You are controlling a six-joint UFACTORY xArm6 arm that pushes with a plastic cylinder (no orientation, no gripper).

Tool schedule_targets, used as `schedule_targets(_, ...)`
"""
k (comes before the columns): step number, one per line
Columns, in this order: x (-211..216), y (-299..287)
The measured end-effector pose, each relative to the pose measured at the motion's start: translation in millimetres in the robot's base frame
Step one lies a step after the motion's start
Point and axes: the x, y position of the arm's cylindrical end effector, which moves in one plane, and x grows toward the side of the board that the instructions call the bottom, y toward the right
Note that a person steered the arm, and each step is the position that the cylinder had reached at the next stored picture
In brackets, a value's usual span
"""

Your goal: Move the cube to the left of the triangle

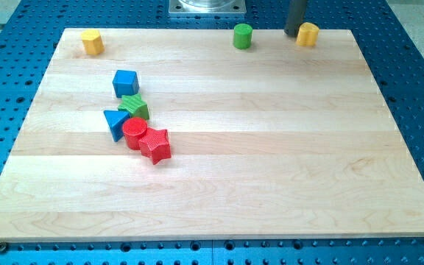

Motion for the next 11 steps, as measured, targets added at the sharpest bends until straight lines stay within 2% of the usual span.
schedule_targets(2, 7, 42)
schedule_targets(3, 1, 19)
schedule_targets(5, 10, -83)
schedule_targets(8, 16, -144)
schedule_targets(9, 17, -142)
schedule_targets(10, 41, -114)
schedule_targets(11, 81, -115)
